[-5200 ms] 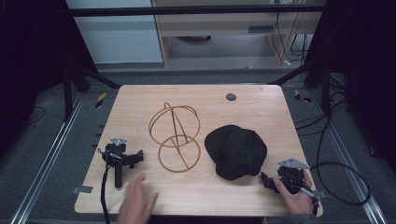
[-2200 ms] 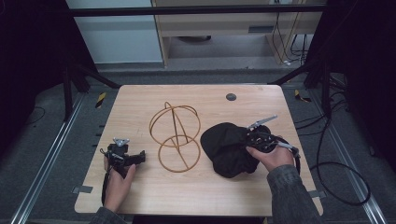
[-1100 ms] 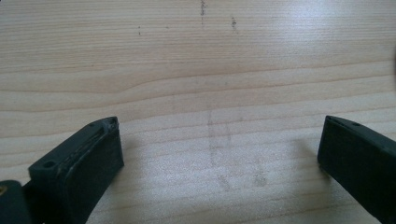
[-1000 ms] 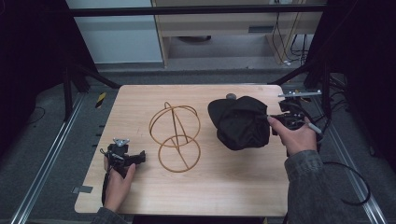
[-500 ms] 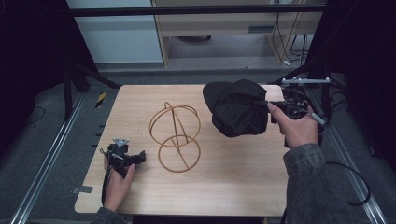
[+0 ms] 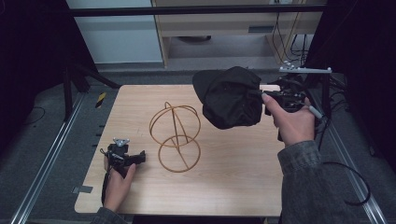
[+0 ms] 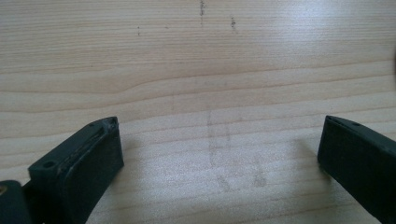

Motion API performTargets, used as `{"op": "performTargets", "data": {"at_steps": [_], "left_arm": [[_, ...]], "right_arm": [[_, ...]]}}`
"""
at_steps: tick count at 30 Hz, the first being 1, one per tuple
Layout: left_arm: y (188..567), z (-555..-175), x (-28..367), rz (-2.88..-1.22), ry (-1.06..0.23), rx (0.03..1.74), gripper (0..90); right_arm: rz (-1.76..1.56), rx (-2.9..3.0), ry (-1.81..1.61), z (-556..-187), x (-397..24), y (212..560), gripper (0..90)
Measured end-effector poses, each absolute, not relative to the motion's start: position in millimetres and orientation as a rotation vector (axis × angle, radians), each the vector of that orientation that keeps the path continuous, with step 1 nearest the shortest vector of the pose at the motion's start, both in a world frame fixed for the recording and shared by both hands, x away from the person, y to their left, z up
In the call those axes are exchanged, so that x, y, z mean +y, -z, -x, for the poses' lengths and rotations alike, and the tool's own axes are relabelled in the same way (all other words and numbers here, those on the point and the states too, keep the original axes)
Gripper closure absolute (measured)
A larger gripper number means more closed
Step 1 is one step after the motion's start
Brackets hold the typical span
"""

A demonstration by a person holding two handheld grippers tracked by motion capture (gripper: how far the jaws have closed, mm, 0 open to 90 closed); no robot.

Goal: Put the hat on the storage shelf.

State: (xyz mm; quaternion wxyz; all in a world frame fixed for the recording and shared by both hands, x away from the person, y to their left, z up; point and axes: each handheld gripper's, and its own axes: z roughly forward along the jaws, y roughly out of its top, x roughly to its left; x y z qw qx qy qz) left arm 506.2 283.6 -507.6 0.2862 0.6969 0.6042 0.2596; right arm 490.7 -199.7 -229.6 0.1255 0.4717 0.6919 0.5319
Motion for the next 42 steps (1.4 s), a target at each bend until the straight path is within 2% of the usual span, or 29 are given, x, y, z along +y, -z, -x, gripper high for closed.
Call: {"op": "performTargets", "data": {"at_steps": [21, 33, 42], "left_arm": [[508, -506, 283, -1.862, -0.694, 1.614, 0.0], [508, -506, 283, -1.854, -0.695, 1.616, 0.0], [508, -506, 283, -1.855, -0.695, 1.616, 0.0]], "right_arm": [[-1.241, 2.112, -1.597, -492, -144, 212, 86.2], [-1.181, 2.213, -1.614, -491, -107, 221, 86.1], [-1.172, 2.258, -1.591, -490, -96, 234, 86.1]]}}
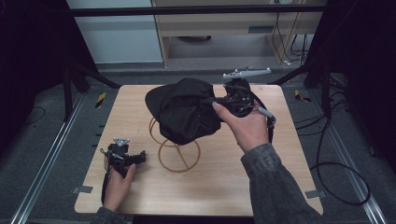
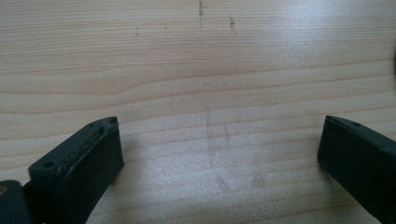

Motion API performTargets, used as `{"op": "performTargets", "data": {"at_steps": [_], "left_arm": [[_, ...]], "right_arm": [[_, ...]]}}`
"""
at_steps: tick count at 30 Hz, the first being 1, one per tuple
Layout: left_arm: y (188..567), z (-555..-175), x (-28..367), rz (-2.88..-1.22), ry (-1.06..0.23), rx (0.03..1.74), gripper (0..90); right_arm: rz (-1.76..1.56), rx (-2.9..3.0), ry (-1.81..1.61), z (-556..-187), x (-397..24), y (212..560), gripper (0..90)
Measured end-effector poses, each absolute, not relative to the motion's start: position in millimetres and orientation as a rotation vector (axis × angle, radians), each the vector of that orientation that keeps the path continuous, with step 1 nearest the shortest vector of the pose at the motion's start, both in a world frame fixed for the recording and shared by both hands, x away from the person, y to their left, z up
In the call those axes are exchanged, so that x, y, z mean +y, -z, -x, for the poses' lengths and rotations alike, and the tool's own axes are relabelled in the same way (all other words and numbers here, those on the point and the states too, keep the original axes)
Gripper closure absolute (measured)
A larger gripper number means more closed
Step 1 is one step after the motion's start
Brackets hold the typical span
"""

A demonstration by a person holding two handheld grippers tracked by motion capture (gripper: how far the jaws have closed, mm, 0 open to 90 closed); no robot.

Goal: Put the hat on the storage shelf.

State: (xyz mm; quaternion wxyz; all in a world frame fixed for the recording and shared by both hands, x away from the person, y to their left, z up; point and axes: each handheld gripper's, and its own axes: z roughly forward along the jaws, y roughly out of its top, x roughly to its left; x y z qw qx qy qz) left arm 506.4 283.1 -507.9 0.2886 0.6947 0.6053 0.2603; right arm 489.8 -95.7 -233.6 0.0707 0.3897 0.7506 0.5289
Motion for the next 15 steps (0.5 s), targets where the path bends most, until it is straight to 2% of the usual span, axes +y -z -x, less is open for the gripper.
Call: {"op": "performTargets", "data": {"at_steps": [15], "left_arm": [[508, -506, 283, -1.854, -0.696, 1.616, 0.0]], "right_arm": [[-1.171, 2.292, -1.573, -490, -90, 246, 85.7]]}}
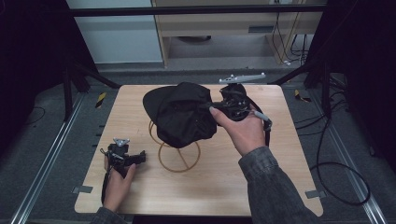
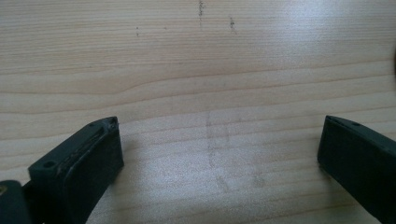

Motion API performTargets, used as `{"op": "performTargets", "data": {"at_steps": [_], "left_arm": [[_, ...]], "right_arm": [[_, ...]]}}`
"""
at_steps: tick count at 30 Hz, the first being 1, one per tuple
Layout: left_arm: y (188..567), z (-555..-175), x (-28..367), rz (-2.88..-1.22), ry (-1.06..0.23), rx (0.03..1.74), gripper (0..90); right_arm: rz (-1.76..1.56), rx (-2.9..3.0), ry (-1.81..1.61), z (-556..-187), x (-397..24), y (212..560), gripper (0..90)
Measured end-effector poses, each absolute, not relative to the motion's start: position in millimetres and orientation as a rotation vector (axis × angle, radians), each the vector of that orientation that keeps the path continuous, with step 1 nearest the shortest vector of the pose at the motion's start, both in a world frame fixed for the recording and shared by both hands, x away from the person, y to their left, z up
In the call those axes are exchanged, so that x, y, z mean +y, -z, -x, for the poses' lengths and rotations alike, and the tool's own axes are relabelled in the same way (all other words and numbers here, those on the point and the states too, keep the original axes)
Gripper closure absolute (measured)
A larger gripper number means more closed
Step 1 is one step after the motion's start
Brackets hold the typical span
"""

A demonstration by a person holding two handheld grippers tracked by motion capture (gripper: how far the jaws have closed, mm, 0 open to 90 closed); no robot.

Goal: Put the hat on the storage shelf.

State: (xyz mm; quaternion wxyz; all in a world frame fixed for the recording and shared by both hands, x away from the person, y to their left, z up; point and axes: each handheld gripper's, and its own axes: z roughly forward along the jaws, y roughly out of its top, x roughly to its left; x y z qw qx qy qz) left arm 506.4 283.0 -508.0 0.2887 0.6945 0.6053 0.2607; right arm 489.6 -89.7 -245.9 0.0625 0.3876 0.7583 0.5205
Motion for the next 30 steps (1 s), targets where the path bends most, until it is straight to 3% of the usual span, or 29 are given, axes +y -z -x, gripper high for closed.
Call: {"op": "performTargets", "data": {"at_steps": [30], "left_arm": [[508, -507, 283, -1.866, -0.692, 1.606, 0.0]], "right_arm": [[-1.143, 2.340, -1.491, -488, -80, 257, 83.8]]}}
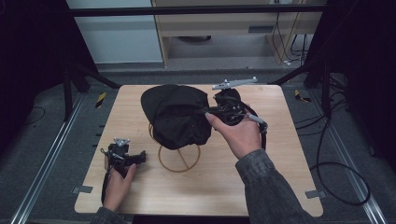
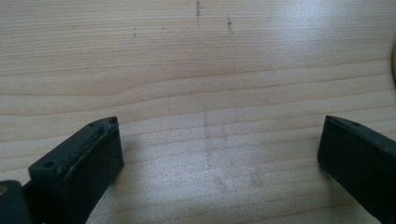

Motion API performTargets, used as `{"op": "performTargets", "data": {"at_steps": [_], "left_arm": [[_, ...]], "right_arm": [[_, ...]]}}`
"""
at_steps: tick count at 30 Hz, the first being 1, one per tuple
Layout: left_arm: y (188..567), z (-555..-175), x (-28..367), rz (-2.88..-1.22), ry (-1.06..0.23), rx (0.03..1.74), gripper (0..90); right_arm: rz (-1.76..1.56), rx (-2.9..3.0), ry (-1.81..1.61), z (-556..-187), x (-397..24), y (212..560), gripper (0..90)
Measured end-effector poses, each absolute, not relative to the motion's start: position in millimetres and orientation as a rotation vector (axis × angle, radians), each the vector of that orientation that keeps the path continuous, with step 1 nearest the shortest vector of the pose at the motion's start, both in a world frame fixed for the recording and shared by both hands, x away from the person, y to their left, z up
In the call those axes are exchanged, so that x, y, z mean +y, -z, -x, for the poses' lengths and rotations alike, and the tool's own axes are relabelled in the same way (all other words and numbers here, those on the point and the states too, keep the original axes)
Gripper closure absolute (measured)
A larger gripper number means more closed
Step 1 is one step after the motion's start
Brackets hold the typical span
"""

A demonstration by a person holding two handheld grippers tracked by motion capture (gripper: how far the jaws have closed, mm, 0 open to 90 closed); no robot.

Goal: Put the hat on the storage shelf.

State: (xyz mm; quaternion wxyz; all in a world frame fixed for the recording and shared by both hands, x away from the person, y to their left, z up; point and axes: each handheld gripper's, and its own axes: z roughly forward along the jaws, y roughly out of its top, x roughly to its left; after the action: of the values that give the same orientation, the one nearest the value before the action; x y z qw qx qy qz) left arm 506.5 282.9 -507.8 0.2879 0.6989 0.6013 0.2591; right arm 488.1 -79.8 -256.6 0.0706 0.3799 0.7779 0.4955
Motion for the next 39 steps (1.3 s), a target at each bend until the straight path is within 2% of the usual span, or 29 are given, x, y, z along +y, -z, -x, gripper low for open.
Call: {"op": "performTargets", "data": {"at_steps": [39], "left_arm": [[508, -507, 283, -1.866, -0.691, 1.606, 0.0]], "right_arm": [[-1.155, 2.398, -1.421, -500, -57, 280, 82.0]]}}
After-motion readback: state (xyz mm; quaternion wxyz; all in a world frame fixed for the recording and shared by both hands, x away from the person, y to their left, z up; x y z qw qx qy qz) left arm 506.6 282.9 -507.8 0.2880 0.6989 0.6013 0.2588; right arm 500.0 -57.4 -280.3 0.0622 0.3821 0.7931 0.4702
